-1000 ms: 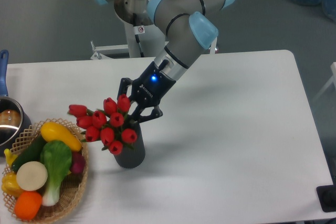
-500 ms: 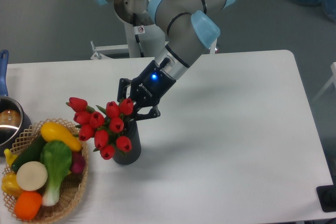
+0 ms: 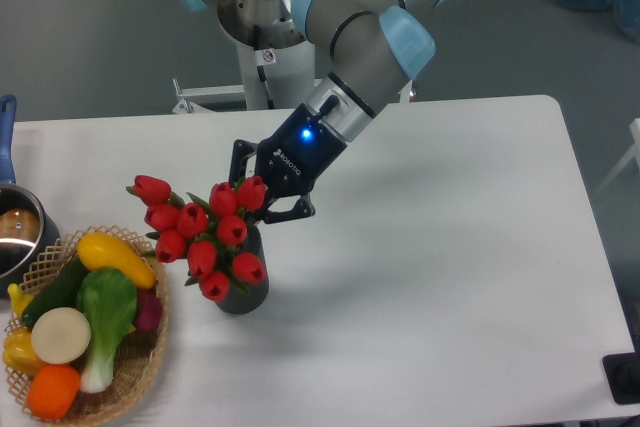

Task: Pick up the flowers from the vase
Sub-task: 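Lift the tulip bunch up and out of the grey vase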

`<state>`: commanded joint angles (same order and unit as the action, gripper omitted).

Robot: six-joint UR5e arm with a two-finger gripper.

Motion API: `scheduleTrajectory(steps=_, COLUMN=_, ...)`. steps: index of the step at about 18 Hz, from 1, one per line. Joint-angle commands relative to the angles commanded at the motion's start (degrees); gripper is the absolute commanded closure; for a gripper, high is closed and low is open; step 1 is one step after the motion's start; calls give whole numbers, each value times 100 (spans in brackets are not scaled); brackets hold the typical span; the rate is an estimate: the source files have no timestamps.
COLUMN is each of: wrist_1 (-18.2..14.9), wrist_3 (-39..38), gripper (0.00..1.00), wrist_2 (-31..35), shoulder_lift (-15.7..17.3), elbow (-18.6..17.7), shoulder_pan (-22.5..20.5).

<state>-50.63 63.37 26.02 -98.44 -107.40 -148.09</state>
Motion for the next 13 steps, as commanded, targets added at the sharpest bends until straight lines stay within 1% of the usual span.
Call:
scheduleTrajectory(steps=4, wrist_1=-18, wrist_3=-114, gripper=98, wrist_2=-299, shoulder_lift=158, elbow=44, shoulder_pan=-219)
scheduleTrajectory(steps=8, wrist_1=-9, wrist_3=-167, gripper=98, wrist_2=-326, shoulder_lift=167, elbow=44, shoulder_pan=-246)
scheduleTrajectory(steps=13, wrist_1=-9, wrist_3=-413, gripper=98, wrist_2=-571, shoulder_lift=176, elbow=228, shoulder_pan=-351)
